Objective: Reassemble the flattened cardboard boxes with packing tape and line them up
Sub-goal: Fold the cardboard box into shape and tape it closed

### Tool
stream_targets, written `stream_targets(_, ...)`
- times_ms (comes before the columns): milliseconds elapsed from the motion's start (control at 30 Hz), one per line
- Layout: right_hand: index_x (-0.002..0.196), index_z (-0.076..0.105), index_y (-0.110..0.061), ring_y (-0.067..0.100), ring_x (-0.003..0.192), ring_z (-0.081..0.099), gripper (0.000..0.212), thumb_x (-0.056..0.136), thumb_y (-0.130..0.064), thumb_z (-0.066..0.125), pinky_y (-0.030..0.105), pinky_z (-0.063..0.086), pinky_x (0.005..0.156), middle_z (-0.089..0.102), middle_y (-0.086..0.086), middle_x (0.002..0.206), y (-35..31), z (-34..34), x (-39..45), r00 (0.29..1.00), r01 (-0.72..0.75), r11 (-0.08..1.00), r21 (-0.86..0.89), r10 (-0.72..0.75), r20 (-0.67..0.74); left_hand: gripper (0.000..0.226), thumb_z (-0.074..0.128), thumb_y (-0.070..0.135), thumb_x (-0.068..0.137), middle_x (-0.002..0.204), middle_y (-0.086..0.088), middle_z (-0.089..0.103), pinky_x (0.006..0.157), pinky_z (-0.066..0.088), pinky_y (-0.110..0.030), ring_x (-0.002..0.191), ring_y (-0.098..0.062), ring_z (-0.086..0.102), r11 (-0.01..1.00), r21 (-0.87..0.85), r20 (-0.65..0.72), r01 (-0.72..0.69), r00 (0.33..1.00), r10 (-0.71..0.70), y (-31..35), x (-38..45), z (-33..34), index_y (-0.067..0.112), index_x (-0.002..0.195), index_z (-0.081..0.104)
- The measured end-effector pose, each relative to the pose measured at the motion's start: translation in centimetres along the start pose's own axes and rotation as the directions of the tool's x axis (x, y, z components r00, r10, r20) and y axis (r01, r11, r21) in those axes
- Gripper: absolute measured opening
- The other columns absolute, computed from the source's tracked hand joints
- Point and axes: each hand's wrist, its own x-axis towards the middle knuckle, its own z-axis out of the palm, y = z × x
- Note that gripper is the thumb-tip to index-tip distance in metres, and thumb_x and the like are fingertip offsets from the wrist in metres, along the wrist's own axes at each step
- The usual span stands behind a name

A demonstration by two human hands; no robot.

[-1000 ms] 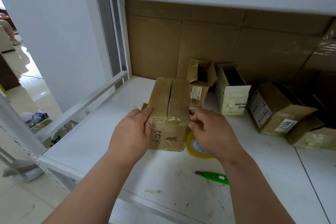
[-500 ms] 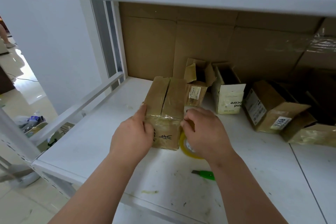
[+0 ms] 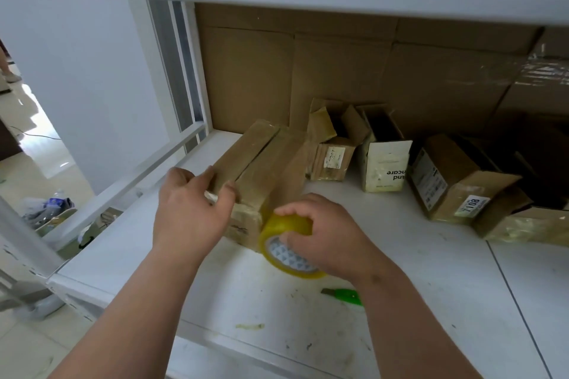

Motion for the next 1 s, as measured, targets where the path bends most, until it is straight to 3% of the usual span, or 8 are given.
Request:
stream_targets(100, 0.118, 0.064, -0.035, 0.004, 0.104, 0.056, 0.037, 0.082, -0.032, 0.073, 0.032, 0.055, 0.091, 0.056, -0.014, 0.114, -1.3, 1.7, 0.2, 1.000, 0.011, 0.991, 0.132, -0.008, -0.020, 0.079, 0.054, 0.075, 0.078, 0.125, -0.003, 0.038, 0.100, 0.042, -0.041, 0.129, -0.021, 0.038, 0.999, 0.048, 0.058, 0.005, 0.998, -0.008, 0.0, 0.0, -0.7, 0.025, 0.139, 0.054)
stream_targets(200, 0.119, 0.064, -0.035, 0.004, 0.101, 0.062, 0.044, 0.077, -0.036, 0.078, 0.035, 0.057, 0.089, 0.062, -0.015, 0.111, -1.5, 2.8, 0.5, 0.999, 0.028, 0.967, 0.254, -0.023, -0.023, 0.093, 0.058, 0.079, 0.069, 0.140, -0.001, 0.032, 0.100, 0.044, -0.043, 0.133, -0.022, 0.040, 0.997, 0.072, 0.159, 0.004, 0.987, -0.015, -1.0, 0.2, -1.0, 0.032, 0.147, 0.042)
stream_targets(400, 0.143, 0.039, -0.041, -0.003, 0.095, 0.065, 0.074, 0.079, -0.039, 0.077, 0.024, 0.054, 0.087, 0.065, -0.015, 0.109, 0.0, 4.4, 0.8, 0.994, -0.009, 0.927, 0.376, -0.031, 0.100, 0.059, 0.073, 0.051, 0.080, 0.145, 0.004, 0.041, 0.094, 0.049, -0.037, 0.118, -0.019, 0.057, 0.995, -0.071, 0.101, -0.076, 0.991, 0.083, -2.4, 0.8, -0.9, 0.039, 0.133, 0.051)
stream_targets(600, 0.127, 0.049, -0.023, 0.011, 0.097, 0.070, 0.052, 0.081, -0.033, 0.071, 0.024, 0.054, 0.079, 0.074, -0.003, 0.105, 0.4, 7.1, 0.4, 0.973, -0.154, 0.743, 0.651, -0.001, 0.231, 0.043, 0.071, 0.047, 0.084, 0.142, 0.010, 0.043, 0.097, 0.047, -0.040, 0.120, -0.018, 0.054, 0.986, -0.087, 0.140, -0.140, 0.979, 0.151, -3.0, 1.1, -0.7, 0.037, 0.125, 0.064)
stream_targets(667, 0.122, 0.053, -0.023, 0.012, 0.096, 0.070, 0.052, 0.077, -0.041, 0.070, 0.025, 0.055, 0.079, 0.074, -0.002, 0.104, 0.4, 7.4, 0.2, 0.978, -0.161, 0.736, 0.658, 0.030, 0.206, 0.043, 0.068, 0.048, 0.086, 0.141, 0.010, 0.045, 0.097, 0.048, -0.040, 0.118, -0.019, 0.055, 0.985, -0.062, 0.156, -0.159, 0.974, 0.167, -3.0, 1.4, -0.7, 0.036, 0.127, 0.064)
stream_targets(767, 0.113, 0.064, -0.027, 0.022, 0.104, 0.069, 0.046, 0.076, -0.054, 0.068, 0.043, 0.053, 0.094, 0.073, 0.001, 0.108, 0.5, 7.5, -0.1, 0.982, -0.144, 0.799, 0.584, 0.041, 0.185, 0.044, 0.065, 0.048, 0.089, 0.141, 0.009, 0.045, 0.096, 0.047, -0.040, 0.115, -0.023, 0.056, 0.979, -0.027, 0.175, -0.201, 0.963, 0.203, -2.7, 1.8, -0.7, 0.031, 0.129, 0.064)
stream_targets(900, 0.107, 0.066, -0.026, 0.011, 0.092, 0.068, 0.023, 0.089, -0.040, 0.067, 0.037, 0.053, 0.089, 0.073, -0.004, 0.102, 0.3, 7.4, -0.9, 0.985, -0.129, 0.863, 0.489, 0.055, 0.162, 0.042, 0.062, 0.042, 0.093, 0.144, 0.006, 0.046, 0.098, 0.044, -0.037, 0.117, -0.025, 0.055, 0.971, -0.008, 0.200, -0.239, 0.951, 0.236, -2.5, 2.1, -0.6, 0.027, 0.131, 0.063)
stream_targets(1000, 0.108, 0.066, -0.026, 0.015, 0.098, 0.068, 0.034, 0.082, -0.048, 0.067, 0.041, 0.052, 0.093, 0.073, -0.003, 0.103, 0.5, 7.8, -1.9, 0.983, -0.146, 0.856, 0.495, 0.068, 0.171, 0.040, 0.062, 0.040, 0.094, 0.144, 0.008, 0.047, 0.100, 0.042, -0.034, 0.123, -0.021, 0.052, 0.975, -0.029, 0.217, -0.219, 0.951, 0.220, -2.5, 2.5, -0.9, 0.027, 0.131, 0.063)
